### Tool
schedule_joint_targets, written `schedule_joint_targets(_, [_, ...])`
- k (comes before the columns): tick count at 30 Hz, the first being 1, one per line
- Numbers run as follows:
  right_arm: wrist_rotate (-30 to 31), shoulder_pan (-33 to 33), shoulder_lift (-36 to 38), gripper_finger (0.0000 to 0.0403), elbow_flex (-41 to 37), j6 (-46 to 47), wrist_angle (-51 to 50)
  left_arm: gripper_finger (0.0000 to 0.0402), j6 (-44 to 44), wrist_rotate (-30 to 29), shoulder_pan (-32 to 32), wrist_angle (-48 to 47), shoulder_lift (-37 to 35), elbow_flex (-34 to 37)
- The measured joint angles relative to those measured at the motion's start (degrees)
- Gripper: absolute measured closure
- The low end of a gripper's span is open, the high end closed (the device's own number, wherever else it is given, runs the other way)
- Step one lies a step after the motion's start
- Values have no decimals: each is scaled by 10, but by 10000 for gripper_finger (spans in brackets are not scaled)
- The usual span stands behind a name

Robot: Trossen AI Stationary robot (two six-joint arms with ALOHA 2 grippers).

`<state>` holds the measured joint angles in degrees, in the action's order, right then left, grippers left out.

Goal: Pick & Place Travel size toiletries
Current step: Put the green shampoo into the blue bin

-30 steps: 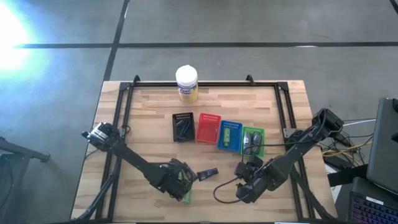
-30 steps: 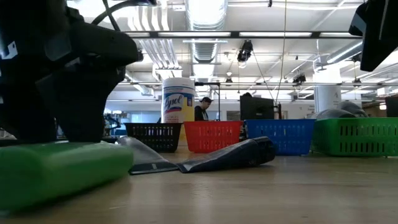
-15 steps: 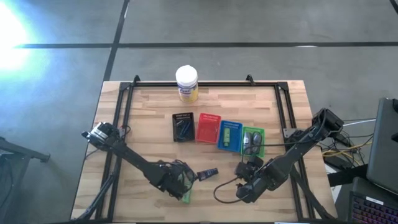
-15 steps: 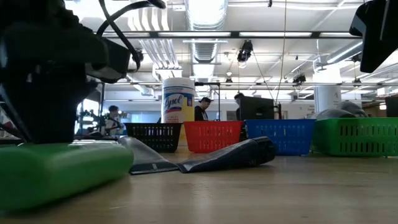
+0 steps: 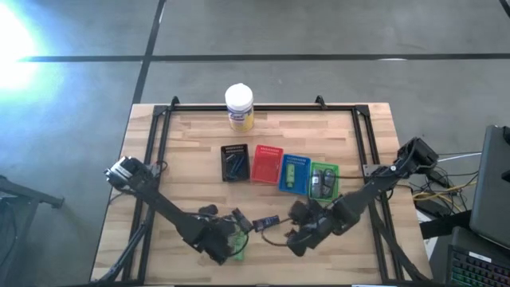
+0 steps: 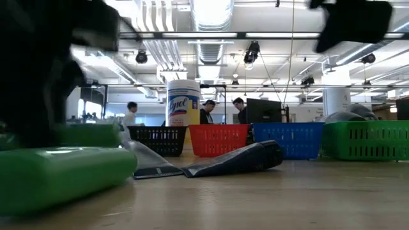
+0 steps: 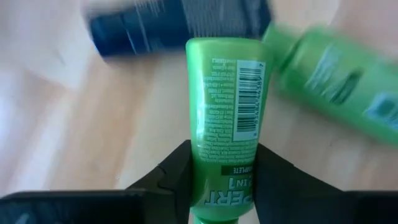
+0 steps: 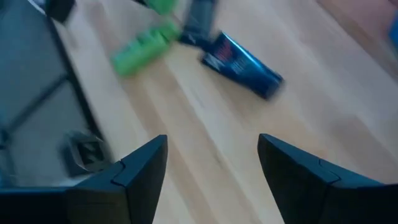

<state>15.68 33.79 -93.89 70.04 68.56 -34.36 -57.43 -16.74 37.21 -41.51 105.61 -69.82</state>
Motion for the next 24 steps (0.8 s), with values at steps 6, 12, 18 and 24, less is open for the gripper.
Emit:
schedule_joint_targets(6, [-12,-42,0,167,0,-33,110,278,29,-129,14,0,-55,0])
schedule_joint_targets(12, [-12,-76,0,157,0,-60,202,274,126,-203,8,41,-115,-1])
schedule_joint_targets(18, [-12,-108,0,127,0,-52,247,274,226,-218,-9,86,-145,-2])
schedule_joint_targets(24, [-12,-118,0,96,0,-23,275,274,272,-216,-41,92,-144,-2])
